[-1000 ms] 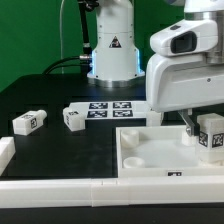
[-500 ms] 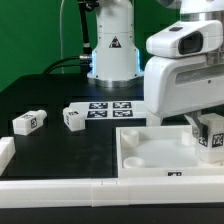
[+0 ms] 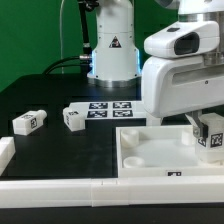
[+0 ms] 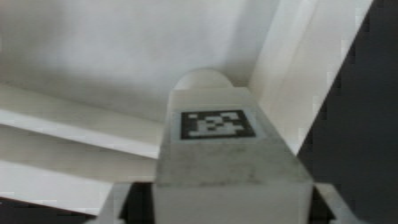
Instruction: Assemble one leg
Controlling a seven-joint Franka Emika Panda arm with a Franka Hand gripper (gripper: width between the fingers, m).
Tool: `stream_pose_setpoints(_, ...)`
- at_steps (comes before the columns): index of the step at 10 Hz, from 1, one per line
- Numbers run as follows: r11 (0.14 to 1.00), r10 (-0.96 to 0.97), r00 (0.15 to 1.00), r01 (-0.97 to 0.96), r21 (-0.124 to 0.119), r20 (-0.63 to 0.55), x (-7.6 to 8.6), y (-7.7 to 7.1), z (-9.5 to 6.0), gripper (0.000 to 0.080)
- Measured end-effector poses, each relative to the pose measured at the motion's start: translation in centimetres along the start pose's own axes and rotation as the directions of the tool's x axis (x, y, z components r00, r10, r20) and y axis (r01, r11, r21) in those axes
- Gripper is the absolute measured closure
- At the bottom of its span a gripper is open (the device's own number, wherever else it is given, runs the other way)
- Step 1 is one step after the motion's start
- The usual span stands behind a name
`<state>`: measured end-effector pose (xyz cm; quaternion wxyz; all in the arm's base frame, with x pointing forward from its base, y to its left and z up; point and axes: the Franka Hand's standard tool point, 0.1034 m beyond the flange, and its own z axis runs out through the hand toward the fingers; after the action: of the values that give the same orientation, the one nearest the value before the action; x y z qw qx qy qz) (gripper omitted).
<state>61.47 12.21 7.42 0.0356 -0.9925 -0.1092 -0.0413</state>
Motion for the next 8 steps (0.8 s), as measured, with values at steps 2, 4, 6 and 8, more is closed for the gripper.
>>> stream_pose_setpoints(2, 0.914, 0.406, 0.913, -0.406, 0.014, -0.045, -0.64, 0.3, 0.03, 0.0506)
stream_pose_setpoints(4, 0.758, 0.652, 0.756, -0.653, 0.014, -0.047, -0.7, 0.44, 0.09, 0.0506)
stream_pose_setpoints(6, 0.437, 0.899, 0.436, -0.899, 0.034, -0.034, -0.74, 0.85, 0.17, 0.0506)
stream_pose_setpoints(8, 0.287, 0.958, 0.287, -0.957, 0.045, -0.02, -0.7, 1.06, 0.17, 0.0506)
